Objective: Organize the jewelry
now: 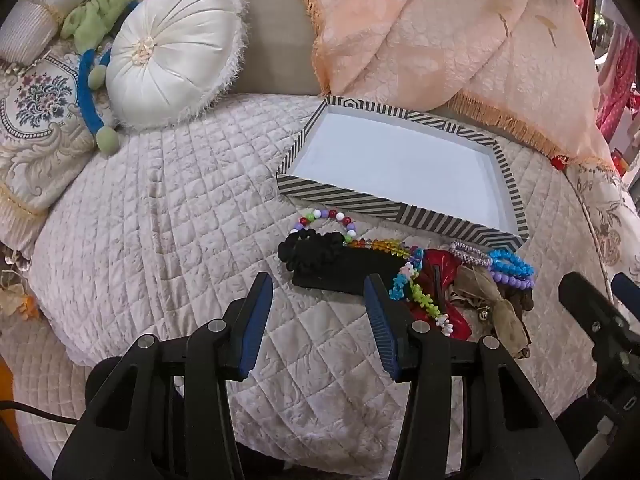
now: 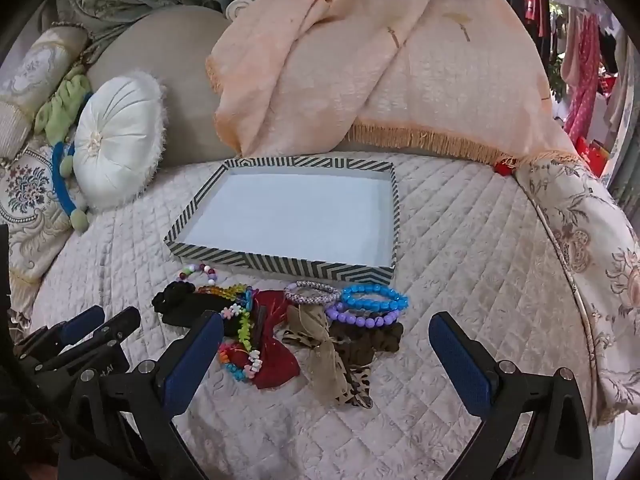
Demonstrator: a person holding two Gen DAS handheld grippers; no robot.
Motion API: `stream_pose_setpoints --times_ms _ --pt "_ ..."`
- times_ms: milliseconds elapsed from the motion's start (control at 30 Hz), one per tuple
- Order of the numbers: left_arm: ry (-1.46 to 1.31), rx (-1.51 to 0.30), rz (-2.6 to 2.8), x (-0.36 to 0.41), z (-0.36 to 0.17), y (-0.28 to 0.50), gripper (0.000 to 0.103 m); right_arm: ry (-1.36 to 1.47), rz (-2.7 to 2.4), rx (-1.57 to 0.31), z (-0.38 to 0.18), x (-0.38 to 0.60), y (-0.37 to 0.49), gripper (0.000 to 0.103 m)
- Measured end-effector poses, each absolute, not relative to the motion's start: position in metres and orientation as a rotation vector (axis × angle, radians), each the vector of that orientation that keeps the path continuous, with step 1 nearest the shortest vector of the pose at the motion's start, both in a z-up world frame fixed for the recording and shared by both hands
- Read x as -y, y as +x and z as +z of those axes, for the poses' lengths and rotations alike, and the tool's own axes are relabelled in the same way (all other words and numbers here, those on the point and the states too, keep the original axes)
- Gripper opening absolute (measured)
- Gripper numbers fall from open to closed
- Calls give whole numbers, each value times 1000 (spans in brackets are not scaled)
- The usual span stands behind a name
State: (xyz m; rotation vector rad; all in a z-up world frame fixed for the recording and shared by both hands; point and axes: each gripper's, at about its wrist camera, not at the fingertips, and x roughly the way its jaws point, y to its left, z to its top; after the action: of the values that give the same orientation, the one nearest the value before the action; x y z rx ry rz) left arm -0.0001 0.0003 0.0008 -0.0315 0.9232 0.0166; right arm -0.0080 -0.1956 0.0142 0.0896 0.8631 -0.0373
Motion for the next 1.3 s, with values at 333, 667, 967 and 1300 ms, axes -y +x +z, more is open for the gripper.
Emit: stream_pose_setpoints --times_ms 333,667,967,1300 --pt "-20 -945 23 -6 5 0 47 111 -33 -857 15 196 -11 102" --pt "-24 -853 24 -2 12 -9 47 119 -29 -856 21 197 -12 102" --pt "-24 -1000 27 -3 9 -3 47 116 -24 -870 18 194 -12 102" --pt "-34 -1005 15 -4 4 -3 47 119 -17 -882 14 192 -12 102"
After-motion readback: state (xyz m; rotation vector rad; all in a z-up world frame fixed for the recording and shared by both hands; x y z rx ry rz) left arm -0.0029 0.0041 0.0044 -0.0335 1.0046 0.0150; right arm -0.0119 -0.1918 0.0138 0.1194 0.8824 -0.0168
